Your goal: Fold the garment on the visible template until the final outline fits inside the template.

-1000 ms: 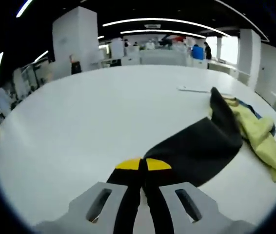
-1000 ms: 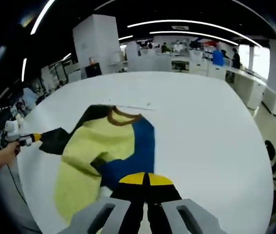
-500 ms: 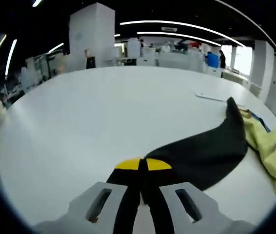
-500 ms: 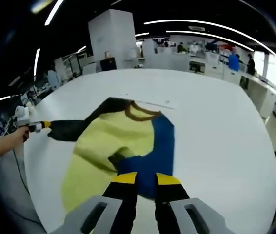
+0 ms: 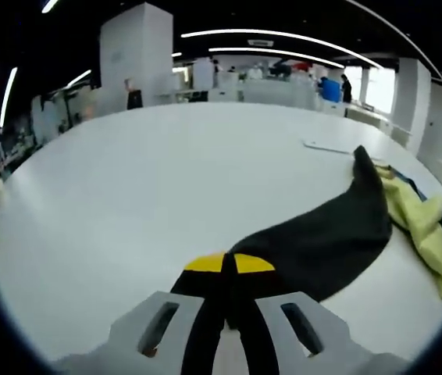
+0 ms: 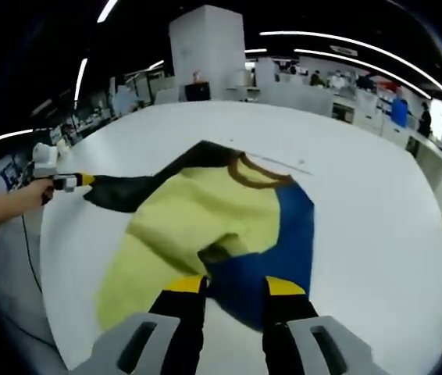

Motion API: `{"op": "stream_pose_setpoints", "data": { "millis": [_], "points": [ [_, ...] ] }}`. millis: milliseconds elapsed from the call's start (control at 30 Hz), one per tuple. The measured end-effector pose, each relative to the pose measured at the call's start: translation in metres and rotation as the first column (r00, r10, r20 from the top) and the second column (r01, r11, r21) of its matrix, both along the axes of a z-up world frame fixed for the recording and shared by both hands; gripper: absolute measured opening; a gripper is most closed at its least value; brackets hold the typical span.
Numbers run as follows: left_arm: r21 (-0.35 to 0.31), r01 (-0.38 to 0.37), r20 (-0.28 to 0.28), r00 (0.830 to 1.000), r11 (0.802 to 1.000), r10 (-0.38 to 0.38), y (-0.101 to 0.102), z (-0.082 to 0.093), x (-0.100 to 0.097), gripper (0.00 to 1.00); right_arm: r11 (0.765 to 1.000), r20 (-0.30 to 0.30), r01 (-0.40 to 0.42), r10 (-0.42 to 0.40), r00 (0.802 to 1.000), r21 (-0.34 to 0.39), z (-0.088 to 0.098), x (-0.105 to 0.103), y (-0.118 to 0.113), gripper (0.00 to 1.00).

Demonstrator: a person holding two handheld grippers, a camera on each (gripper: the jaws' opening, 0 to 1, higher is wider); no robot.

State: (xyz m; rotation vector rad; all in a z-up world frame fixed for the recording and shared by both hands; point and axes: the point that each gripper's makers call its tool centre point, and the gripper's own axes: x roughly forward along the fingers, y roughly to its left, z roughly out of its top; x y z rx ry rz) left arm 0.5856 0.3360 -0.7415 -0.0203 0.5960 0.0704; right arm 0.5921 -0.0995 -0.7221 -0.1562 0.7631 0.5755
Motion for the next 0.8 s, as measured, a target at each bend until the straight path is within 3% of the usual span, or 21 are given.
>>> {"op": "stream_pose_setpoints", "data": {
  "millis": [233, 400, 567, 667, 800],
  "points": [
    [0.007, 0.015, -0.008, 1.0, 1.0, -0.015, -0.003, -0.002, 0.0, 0.0, 1.0, -0.002, -0.014, 0.014, 1.0, -0.022, -0.008, 0.004, 0.0, 0.14],
    [0.014, 0.022, -0.014, 1.0, 1.0, -0.022, -0.004, -0.002, 0.0, 0.0, 0.998, 0.007, -0.027, 0.027, 1.0, -0.048, -0.011, 0.006, -0.003, 0.0],
    [0.018, 0.029, -0.019, 0.999, 0.999, -0.029, -0.005, -0.003, -0.002, 0.0, 0.998, 0.002, -0.027, 0.027, 1.0, -0.054, -0.014, 0.005, -0.002, 0.0],
    [0.042, 0.005, -0.014, 1.0, 0.999, -0.004, 0.002, 0.0, -0.003, 0.0, 0.999, 0.024, -0.003, 0.004, 1.0, -0.038, -0.002, 0.008, -0.006, 0.0],
    [0.021, -0.014, 0.002, 1.0, 1.0, 0.014, 0.008, 0.002, -0.002, 0.0, 1.0, 0.042, 0.022, -0.022, 0.999, 0.003, 0.02, 0.01, -0.016, 0.0]
  ]
}}
